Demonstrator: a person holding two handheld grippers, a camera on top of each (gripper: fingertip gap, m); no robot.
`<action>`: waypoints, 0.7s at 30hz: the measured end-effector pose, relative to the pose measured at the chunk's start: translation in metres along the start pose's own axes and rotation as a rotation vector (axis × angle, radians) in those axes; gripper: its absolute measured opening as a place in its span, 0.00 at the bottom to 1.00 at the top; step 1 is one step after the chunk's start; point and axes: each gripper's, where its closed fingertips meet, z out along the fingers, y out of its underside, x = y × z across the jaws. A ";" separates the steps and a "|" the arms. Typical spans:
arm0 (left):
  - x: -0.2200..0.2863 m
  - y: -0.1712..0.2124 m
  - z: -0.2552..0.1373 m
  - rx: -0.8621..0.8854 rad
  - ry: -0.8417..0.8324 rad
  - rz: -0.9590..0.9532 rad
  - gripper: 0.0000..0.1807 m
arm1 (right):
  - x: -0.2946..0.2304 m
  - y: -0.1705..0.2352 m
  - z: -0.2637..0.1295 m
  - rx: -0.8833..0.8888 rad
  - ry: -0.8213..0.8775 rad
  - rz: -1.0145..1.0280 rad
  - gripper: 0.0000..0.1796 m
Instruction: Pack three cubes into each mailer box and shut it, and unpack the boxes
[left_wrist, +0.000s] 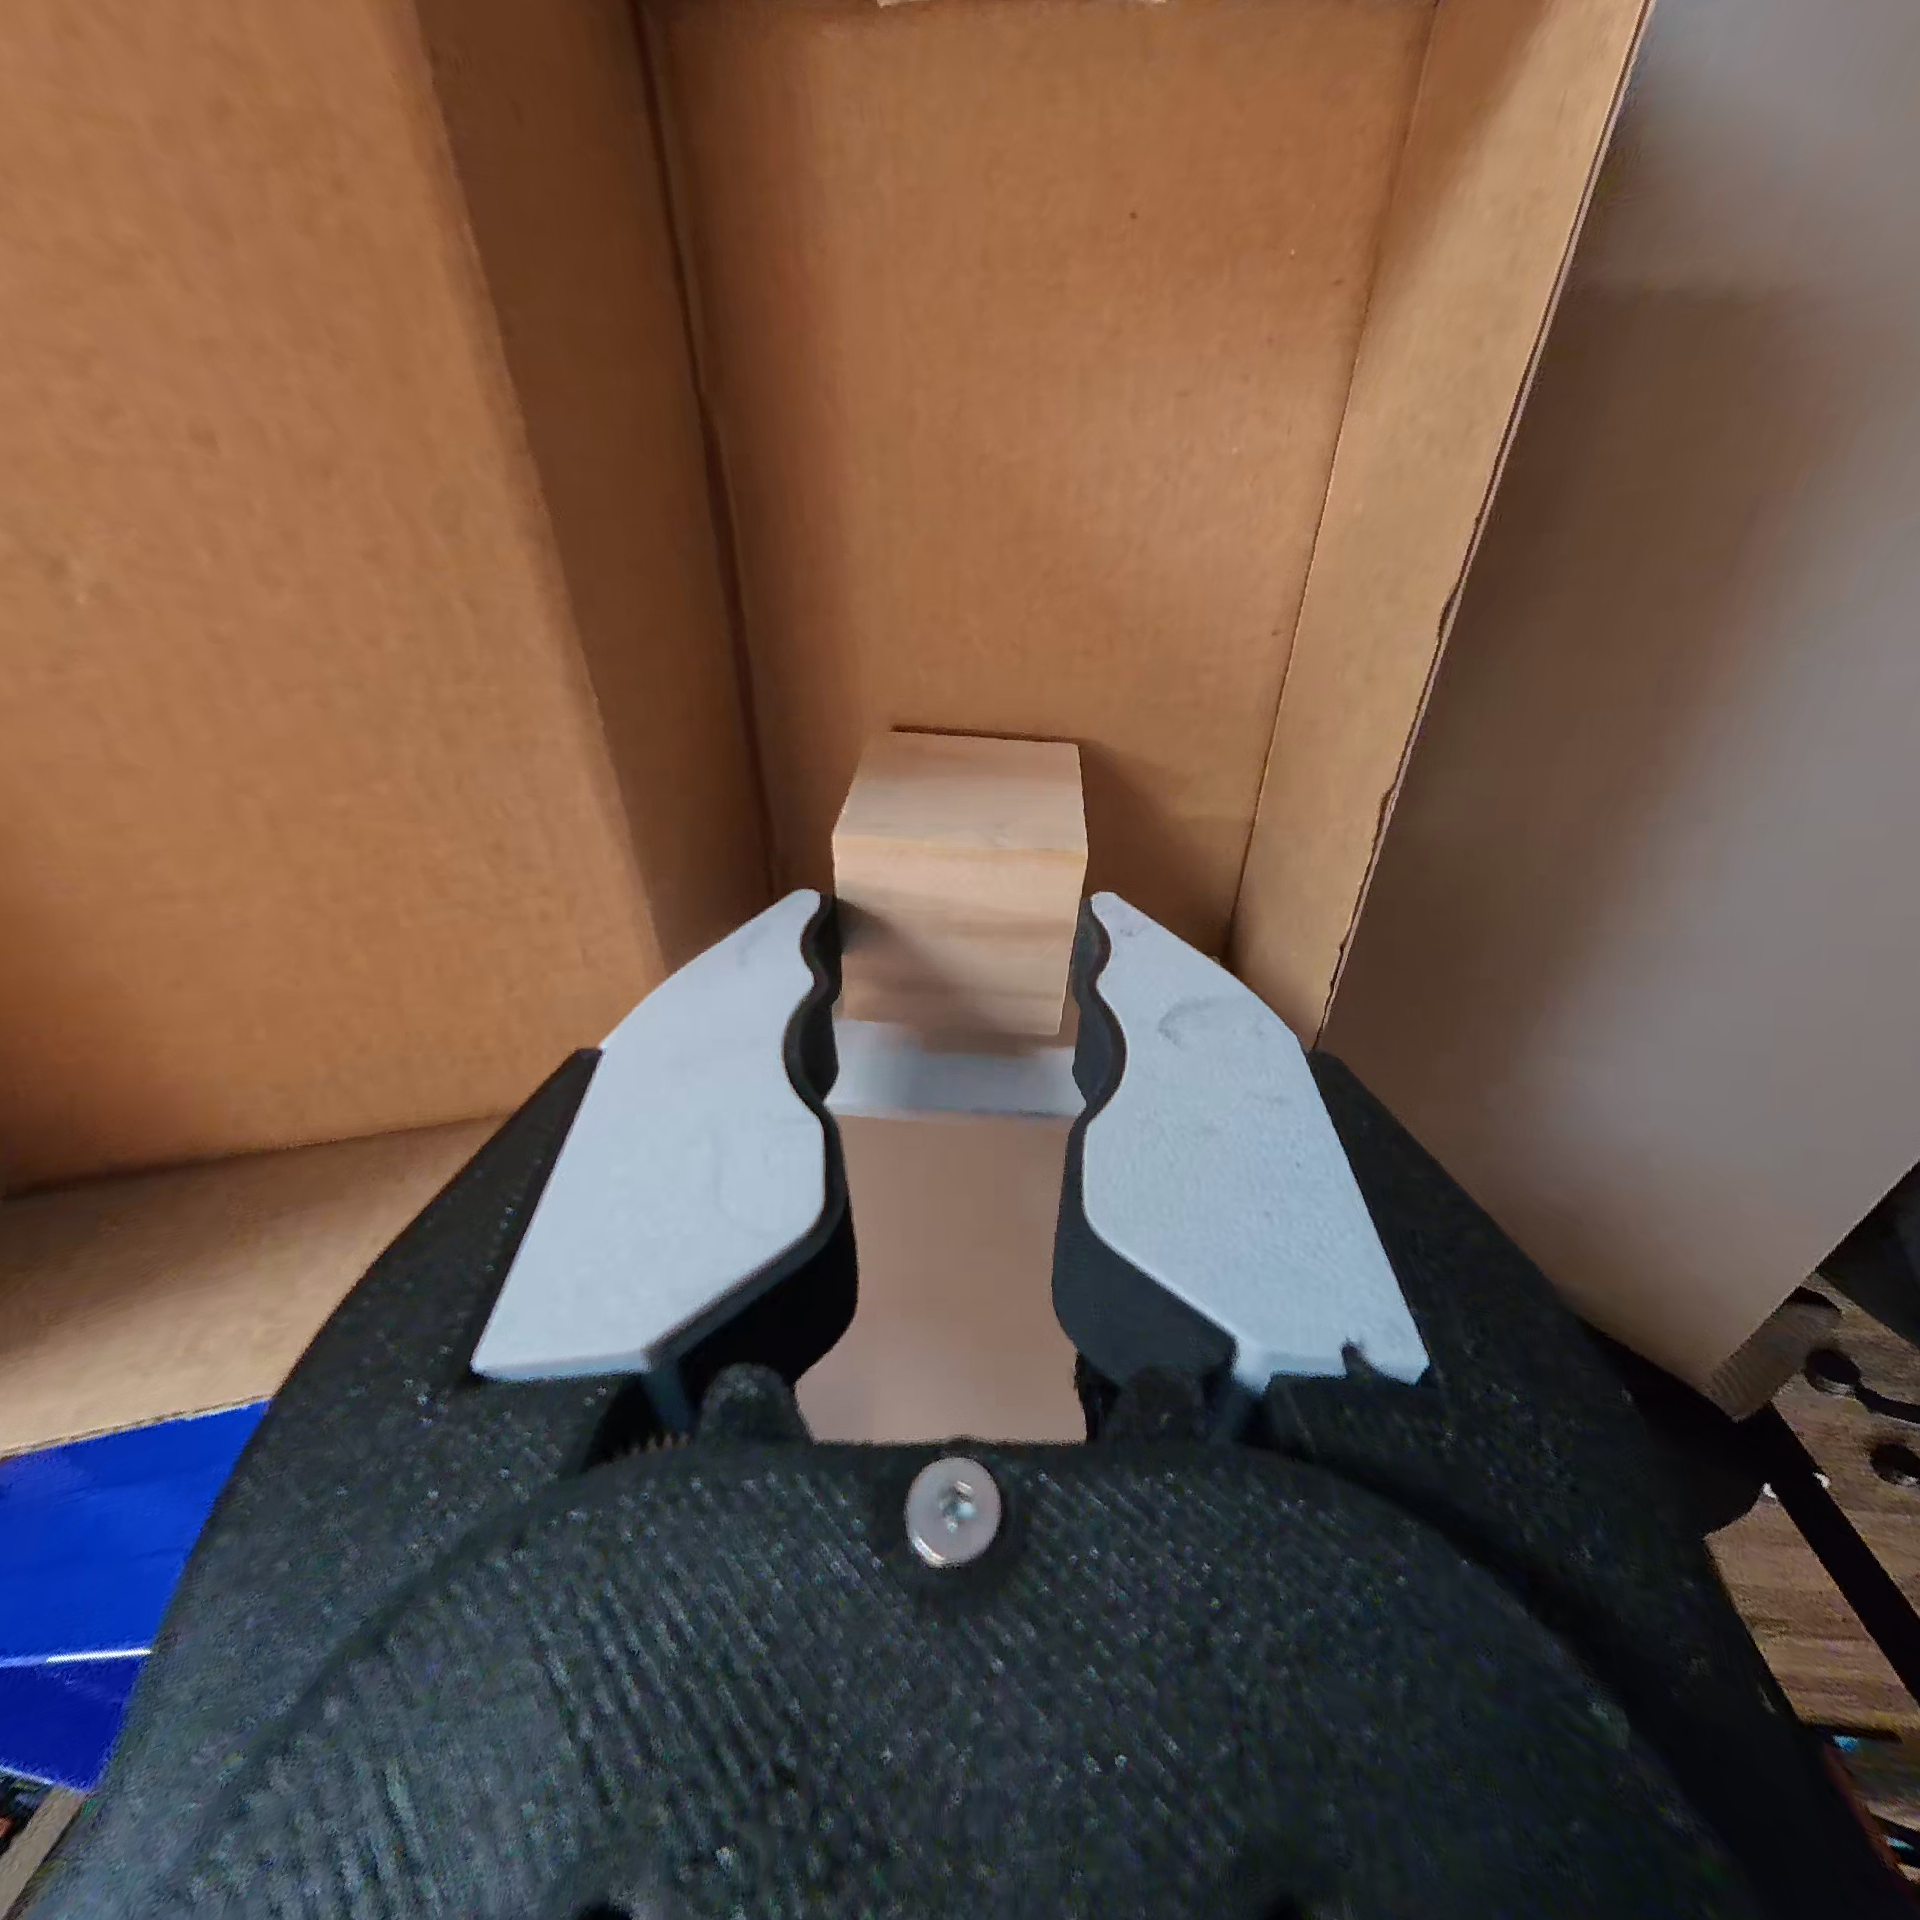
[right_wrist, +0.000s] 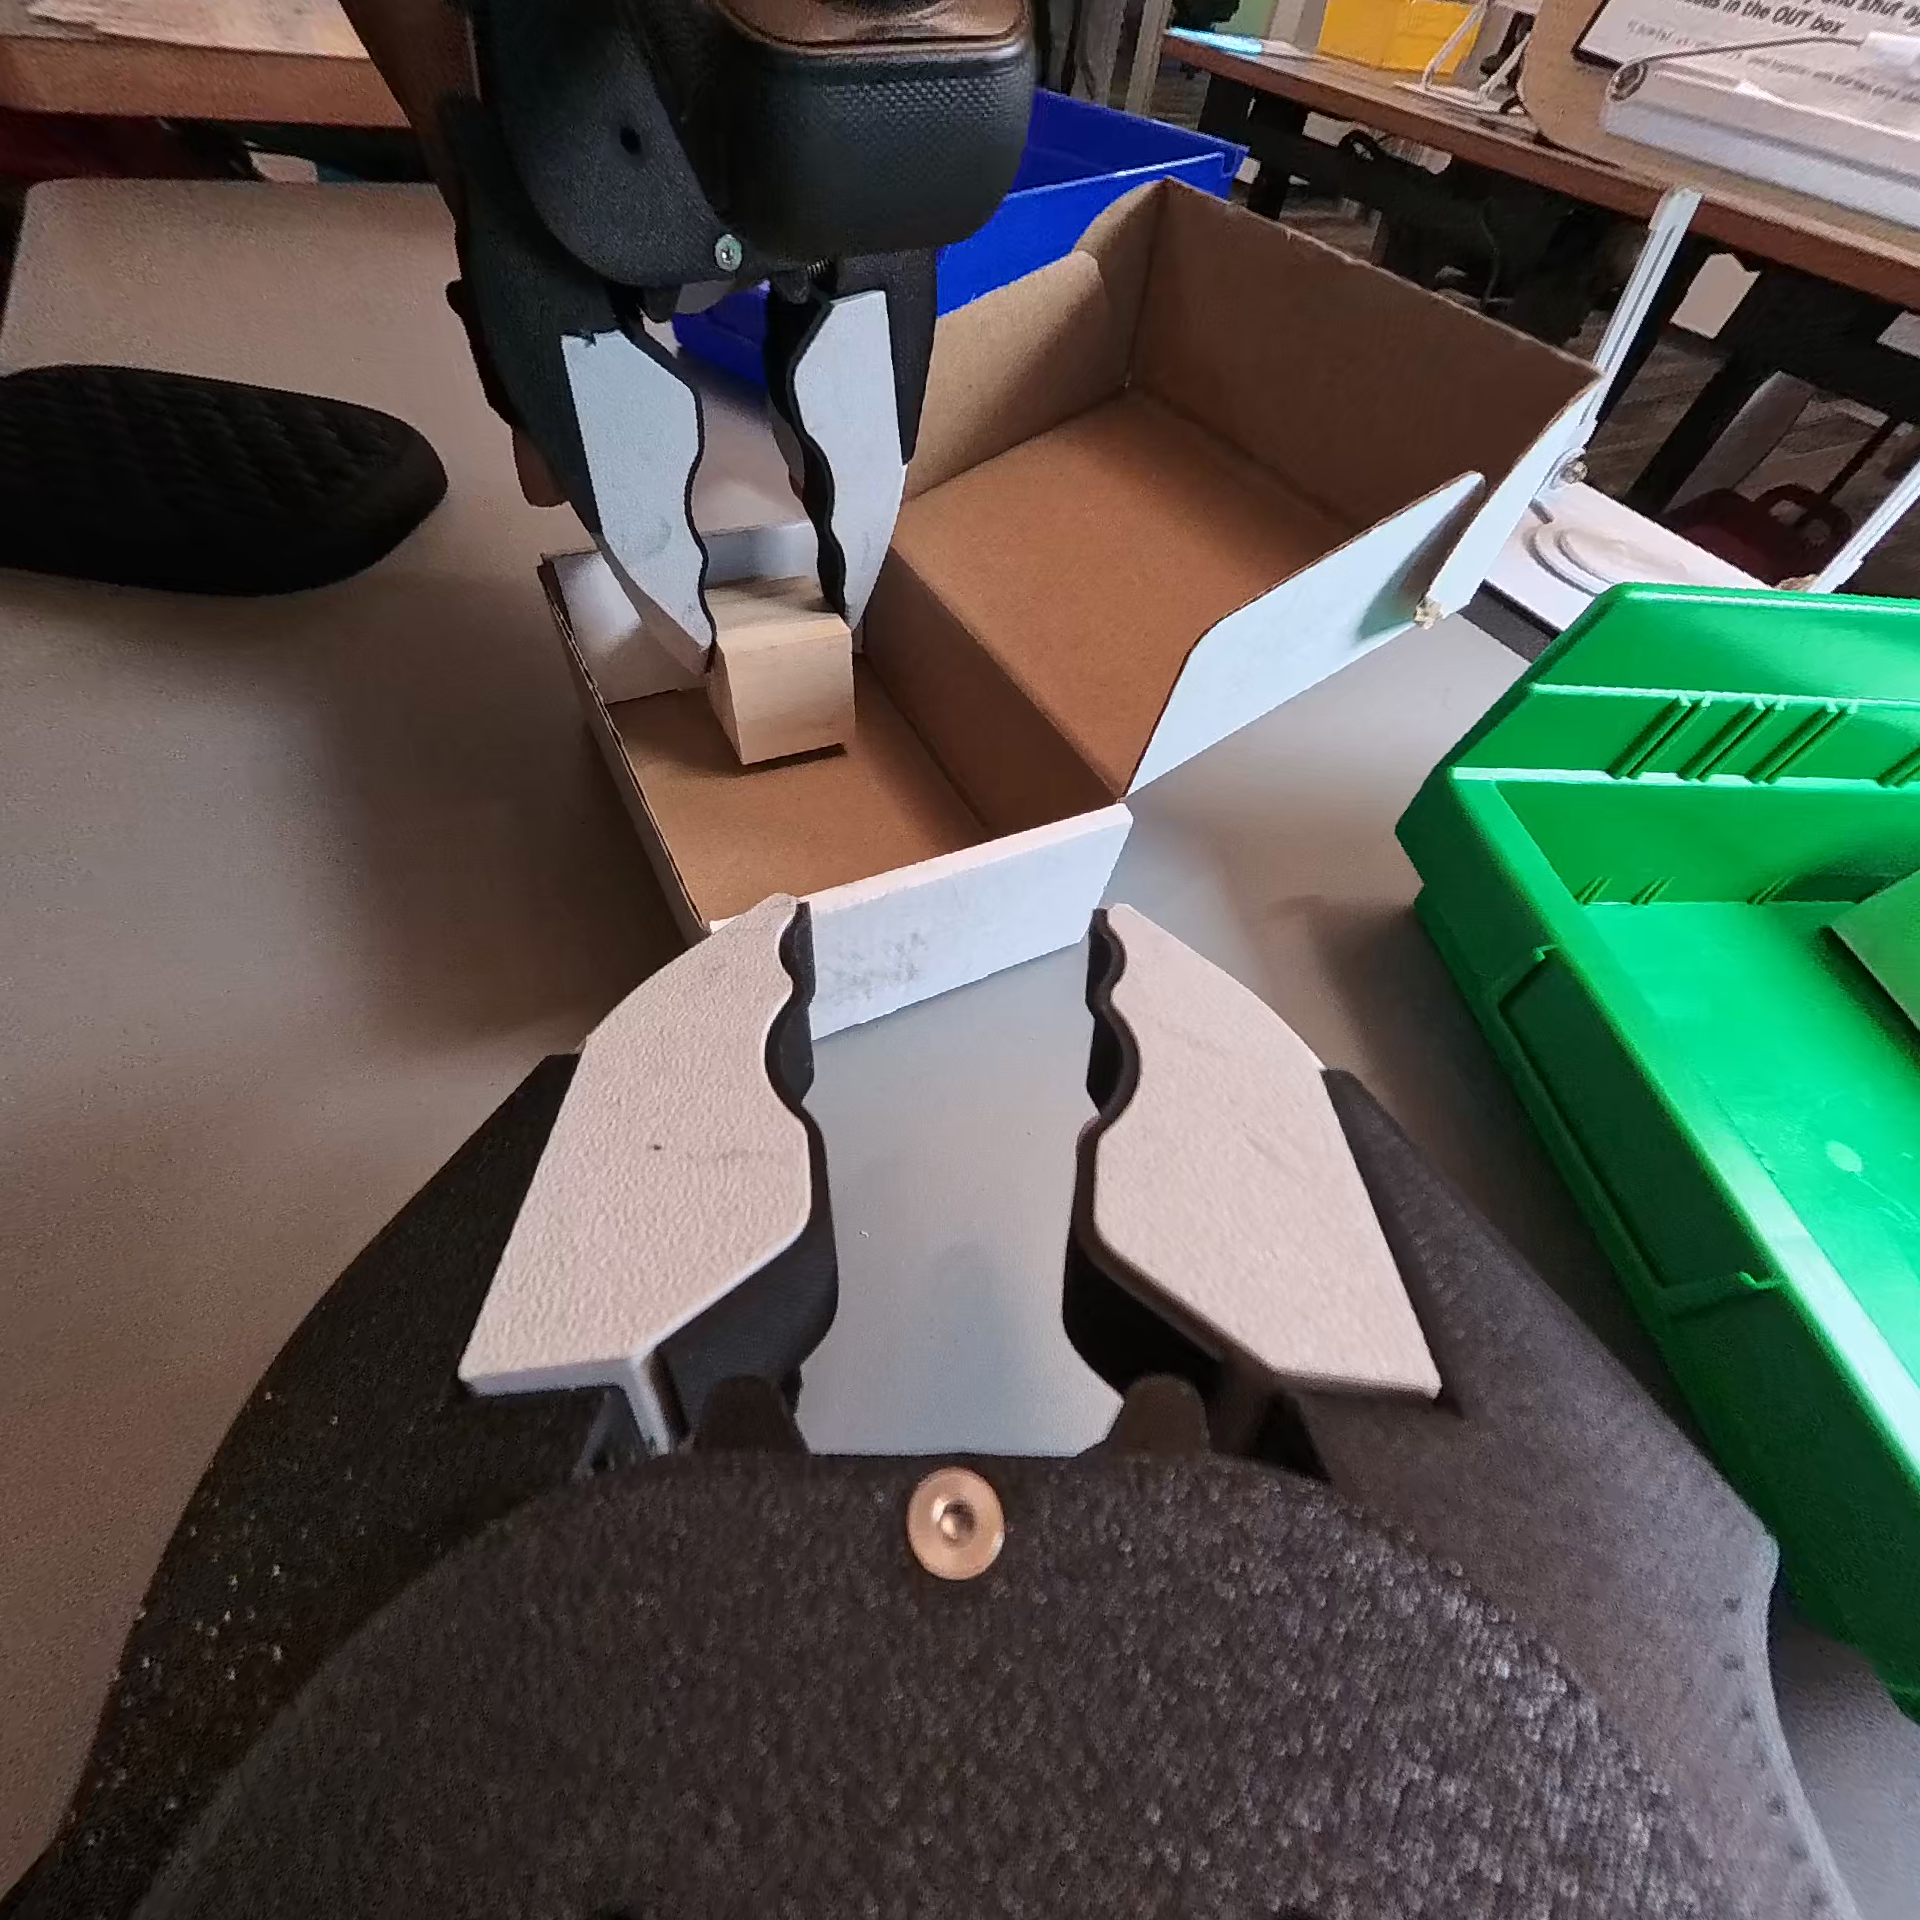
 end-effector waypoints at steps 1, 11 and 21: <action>0.000 0.001 0.000 -0.001 -0.003 0.003 0.23 | 0.000 0.000 0.000 0.000 0.001 0.000 0.28; 0.002 0.003 -0.003 0.013 -0.009 0.016 0.23 | 0.002 0.001 0.000 -0.003 0.008 0.006 0.28; -0.034 0.036 -0.080 0.247 -0.068 -0.135 0.24 | 0.000 -0.002 -0.002 0.015 -0.002 0.002 0.30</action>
